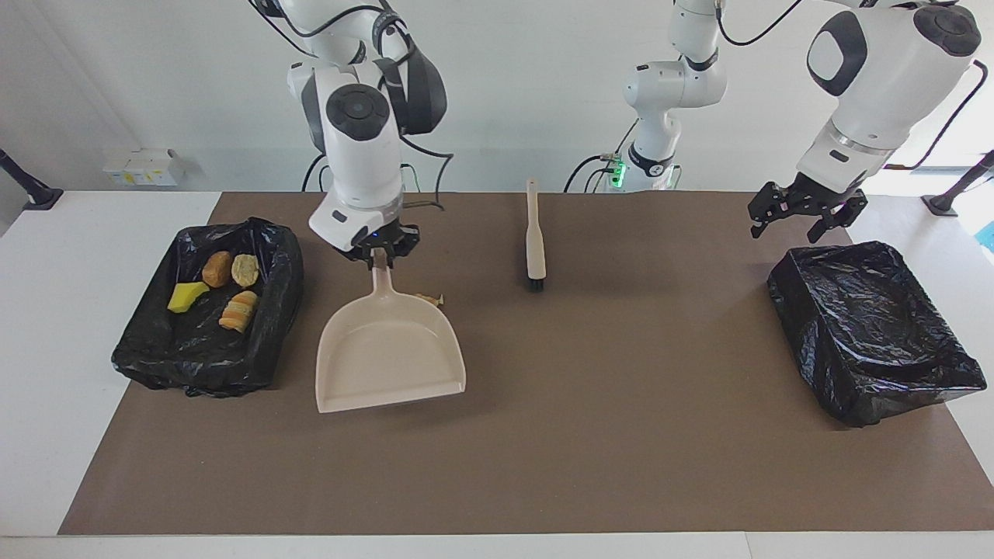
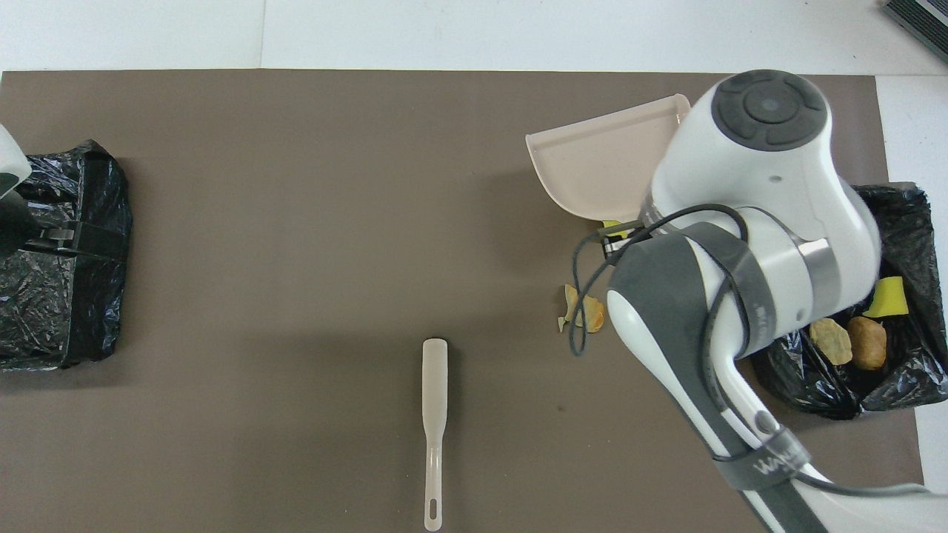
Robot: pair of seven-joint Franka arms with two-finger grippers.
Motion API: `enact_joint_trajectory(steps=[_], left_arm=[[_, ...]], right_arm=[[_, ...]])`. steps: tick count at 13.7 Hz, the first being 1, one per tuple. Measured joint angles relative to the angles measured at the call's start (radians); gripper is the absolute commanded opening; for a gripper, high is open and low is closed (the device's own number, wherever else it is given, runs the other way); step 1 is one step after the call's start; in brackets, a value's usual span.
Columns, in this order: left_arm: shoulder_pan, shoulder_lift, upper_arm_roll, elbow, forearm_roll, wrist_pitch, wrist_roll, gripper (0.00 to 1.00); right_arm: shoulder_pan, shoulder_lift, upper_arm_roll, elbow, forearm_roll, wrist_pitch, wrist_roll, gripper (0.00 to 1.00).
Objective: Sweep and dump trash in bin
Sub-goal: 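Bring the empty dustpan back to the table center with the right gripper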
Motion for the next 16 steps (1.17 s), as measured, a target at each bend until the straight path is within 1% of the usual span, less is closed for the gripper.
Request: enact_joint_trajectory(steps=[2, 4, 7, 9, 11, 16], left_arm=[[0.000, 0.000, 0.000, -0.001, 0.000, 0.000, 0.001, 1.00], [0.000, 0.000, -0.002, -0.001, 0.000, 0.000, 0.003, 1.00], [0.000, 0.000, -0.002, -0.001, 0.000, 0.000, 0.002, 1.00], [0.000, 0.000, -0.003, -0.001, 0.000, -0.001, 0.002, 1.00], [0.000, 0.000, -0.006, -0.001, 0.000, -0.002, 0.002, 1.00], [-0.001, 0.000, -0.010, -0.001, 0.000, -0.003, 0.002, 1.00]], right_arm=[[0.037, 0.086, -0.001, 0.075, 0.071, 0.060, 0.126, 0.00], [0.092, 0.160, -0.001, 0.120, 0.111, 0.132, 0.234, 0.00], [0.212, 0.276, -0.001, 0.190, 0.118, 0.229, 0.375, 0.00], [0.271, 0.343, -0.002, 0.217, 0.119, 0.295, 0.418, 0.00], [0.294, 0.378, -0.003, 0.232, 0.119, 0.317, 0.432, 0.00], [0.320, 0.413, -0.002, 0.233, 0.119, 0.316, 0.423, 0.00]])
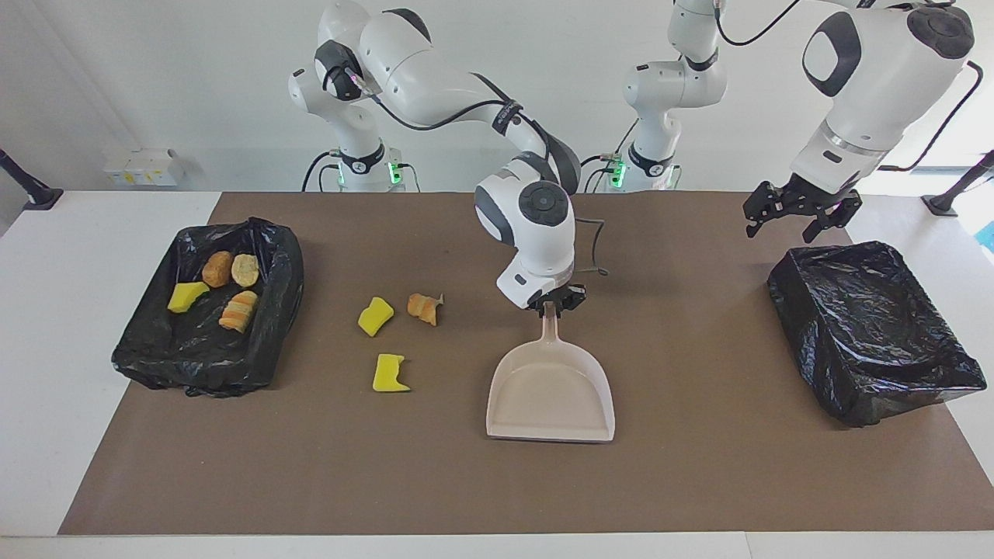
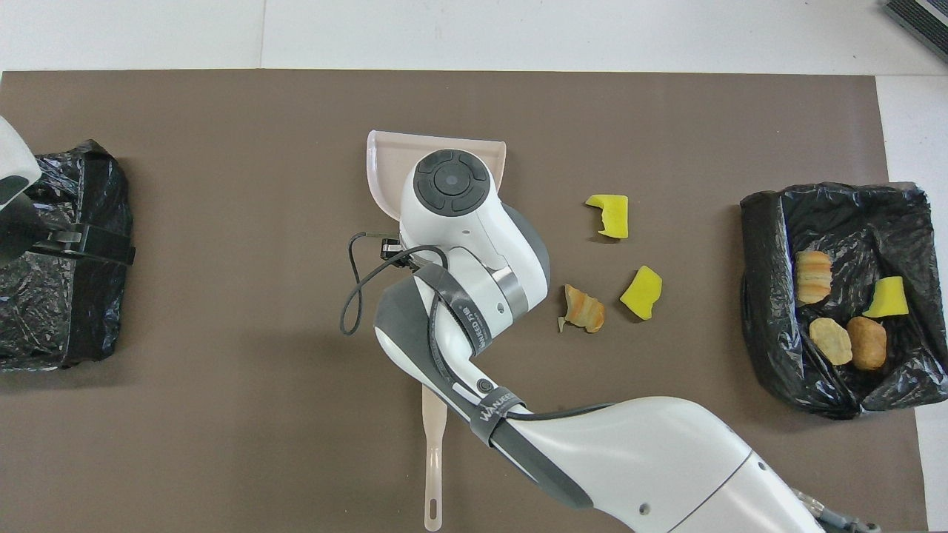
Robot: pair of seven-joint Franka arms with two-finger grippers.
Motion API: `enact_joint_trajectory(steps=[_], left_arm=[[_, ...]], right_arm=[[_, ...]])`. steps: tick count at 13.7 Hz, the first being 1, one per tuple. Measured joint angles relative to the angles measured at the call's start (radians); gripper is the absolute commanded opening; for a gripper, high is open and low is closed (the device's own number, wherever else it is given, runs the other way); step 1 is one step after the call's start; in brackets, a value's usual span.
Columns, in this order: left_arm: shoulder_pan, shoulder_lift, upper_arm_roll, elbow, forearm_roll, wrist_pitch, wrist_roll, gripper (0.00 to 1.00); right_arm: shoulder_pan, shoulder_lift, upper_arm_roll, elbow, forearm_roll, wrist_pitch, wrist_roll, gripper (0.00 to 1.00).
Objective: Sweep and dump trash in bin
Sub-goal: 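Bring the empty dustpan back to the table center with the right gripper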
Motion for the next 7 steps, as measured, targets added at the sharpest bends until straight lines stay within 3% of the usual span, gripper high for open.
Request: enact_joint_trajectory(steps=[1, 2, 7], left_arm=[[0.000, 0.000, 0.000, 0.000, 0.000, 0.002, 0.000, 1.00], [0.000, 0.000, -0.001, 0.000, 0.000, 0.003, 0.000, 1.00], [-0.010, 0.015, -0.010, -0.004, -0.001, 0.032, 0.000, 1.00]], right_arm=[[0.002, 0.002, 0.000, 0.000, 0.000, 0.000, -0.003, 0.30], [0.002, 0.001, -0.001, 0.001, 0.000, 0.000, -0.006, 0.96], [0.002, -0.018, -0.001, 0.000, 0.001, -0.012, -0.045, 1.00]])
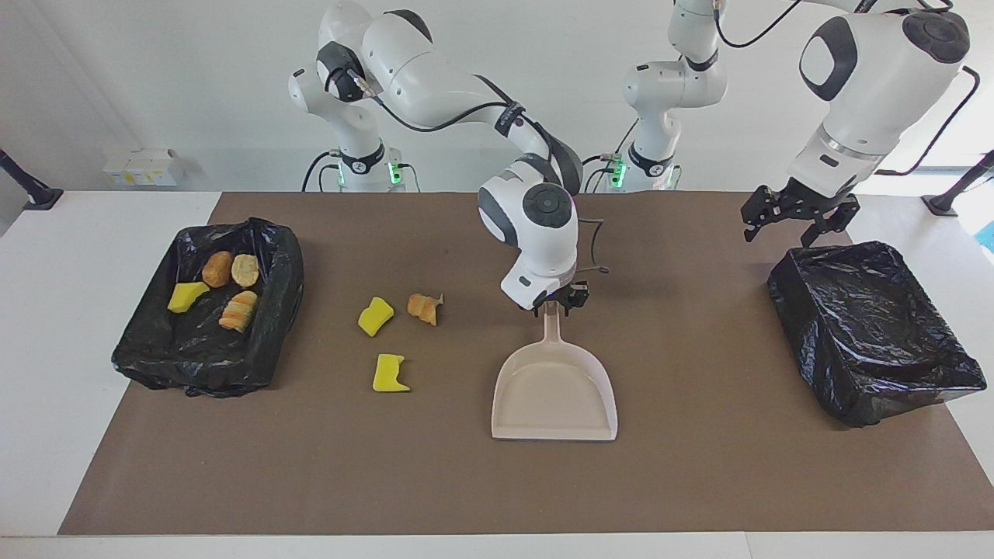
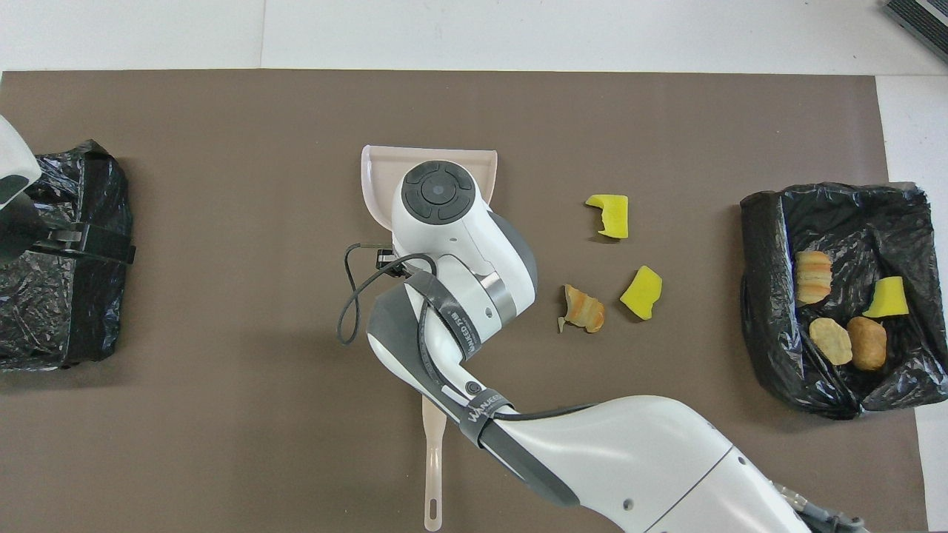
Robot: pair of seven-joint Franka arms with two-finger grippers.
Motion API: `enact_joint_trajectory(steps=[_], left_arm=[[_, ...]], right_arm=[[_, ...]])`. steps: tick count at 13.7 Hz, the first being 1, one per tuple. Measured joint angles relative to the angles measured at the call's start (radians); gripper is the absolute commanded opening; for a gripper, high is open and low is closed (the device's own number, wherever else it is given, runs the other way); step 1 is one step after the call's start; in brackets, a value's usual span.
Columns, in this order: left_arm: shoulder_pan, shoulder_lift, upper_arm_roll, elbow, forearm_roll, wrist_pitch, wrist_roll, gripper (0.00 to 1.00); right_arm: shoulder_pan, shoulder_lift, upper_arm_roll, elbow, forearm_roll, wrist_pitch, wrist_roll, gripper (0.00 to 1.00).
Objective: Sweep and dump trash in bin
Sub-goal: 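Bring the empty dustpan back to the table center with the right gripper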
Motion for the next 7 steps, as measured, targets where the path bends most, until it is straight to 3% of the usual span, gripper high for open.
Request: enact_joint_trajectory(steps=[7], left_arm=[[-0.154, 0.095, -0.011, -0.041, -0.001, 0.220, -0.152, 1.00]], right_arm=[[-0.035, -0.204, -0.004, -0.102, 0.038, -0.223, -0.017, 1.00]])
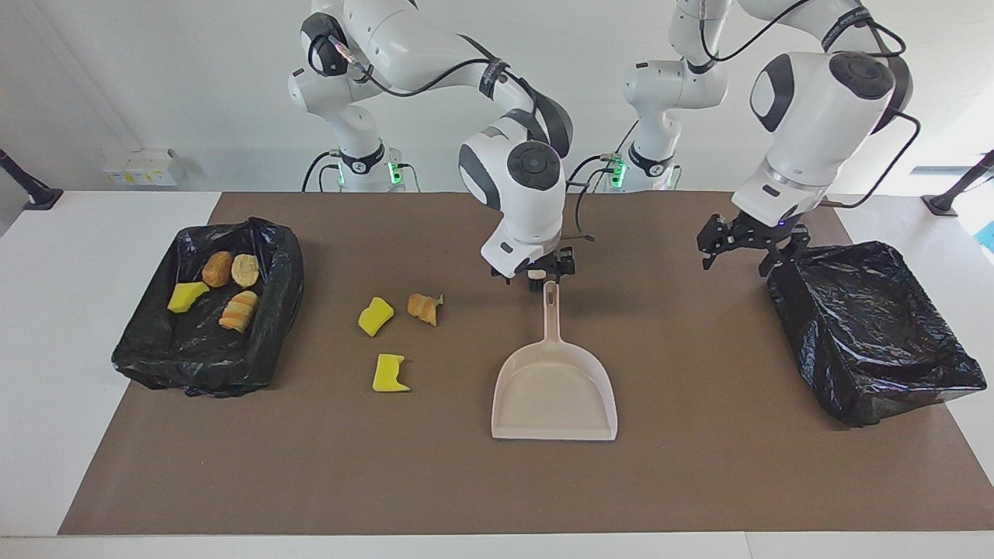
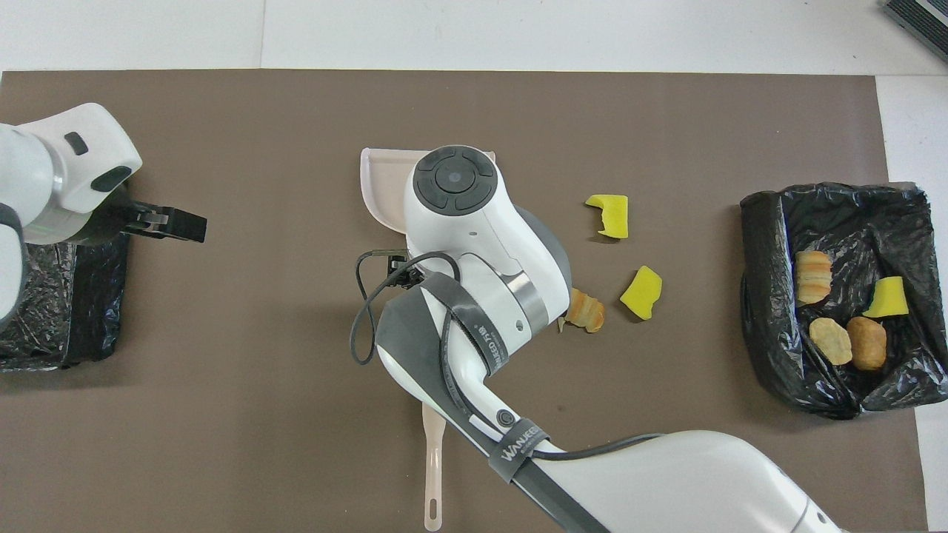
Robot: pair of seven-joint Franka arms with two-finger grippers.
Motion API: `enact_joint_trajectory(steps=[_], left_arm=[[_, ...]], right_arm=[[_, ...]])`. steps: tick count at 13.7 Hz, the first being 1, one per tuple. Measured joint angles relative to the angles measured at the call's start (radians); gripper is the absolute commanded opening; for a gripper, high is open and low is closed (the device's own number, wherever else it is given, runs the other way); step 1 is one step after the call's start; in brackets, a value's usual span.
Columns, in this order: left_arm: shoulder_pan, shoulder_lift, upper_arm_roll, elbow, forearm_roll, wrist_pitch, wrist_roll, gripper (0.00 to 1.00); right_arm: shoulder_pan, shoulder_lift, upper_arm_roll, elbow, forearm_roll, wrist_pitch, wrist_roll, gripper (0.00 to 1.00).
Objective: Sweep and dump trash in bin
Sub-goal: 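Bring the empty dustpan back to the table center with the right gripper, then take the dustpan with the left gripper while the right gripper grasps the brush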
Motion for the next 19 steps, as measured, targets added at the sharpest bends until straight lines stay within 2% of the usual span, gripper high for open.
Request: enact_joint_trajectory(steps=[3, 5, 7, 10, 12, 13, 16, 17, 19], left_arm=[[-0.069, 0.062, -0.001, -0.002, 0.000, 0.099, -0.049, 1.00], [-0.125, 0.108, -0.001, -0.003, 0.002, 0.171, -0.097, 1.00], [-0.168, 0.149, -0.001, -0.003, 0.002, 0.223, -0.123, 1.00], [-0.207, 0.187, 0.000, -0.004, 0.002, 0.270, -0.159, 1.00], [-0.241, 0.216, 0.000, -0.005, 0.002, 0.307, -0.237, 1.00], [-0.258, 0.227, -0.001, -0.006, 0.002, 0.314, -0.264, 1.00], [-0.306, 0.242, -0.001, -0.038, 0.002, 0.322, -0.306, 1.00], [-0.320, 0.242, -0.001, -0.054, 0.002, 0.324, -0.324, 1.00], [-0.338, 0.242, -0.002, -0.073, 0.002, 0.332, -0.374, 0.91]], right_arm=[[0.027, -0.154, 0.004, -0.184, 0.109, 0.001, 0.004, 1.00], [0.086, -0.259, 0.006, -0.359, 0.158, 0.090, 0.043, 1.00], [0.161, -0.355, 0.007, -0.565, 0.213, 0.234, 0.072, 1.00], [0.259, -0.395, 0.008, -0.763, 0.241, 0.416, 0.098, 1.00], [0.281, -0.393, 0.007, -0.818, 0.241, 0.466, 0.112, 0.97], [0.281, -0.393, 0.006, -0.825, 0.242, 0.471, 0.112, 0.83], [0.281, -0.393, -0.002, -0.827, 0.242, 0.472, 0.112, 0.22], [0.281, -0.393, -0.002, -0.827, 0.242, 0.472, 0.112, 0.13], [0.280, -0.393, -0.002, -0.828, 0.242, 0.486, 0.113, 0.00]])
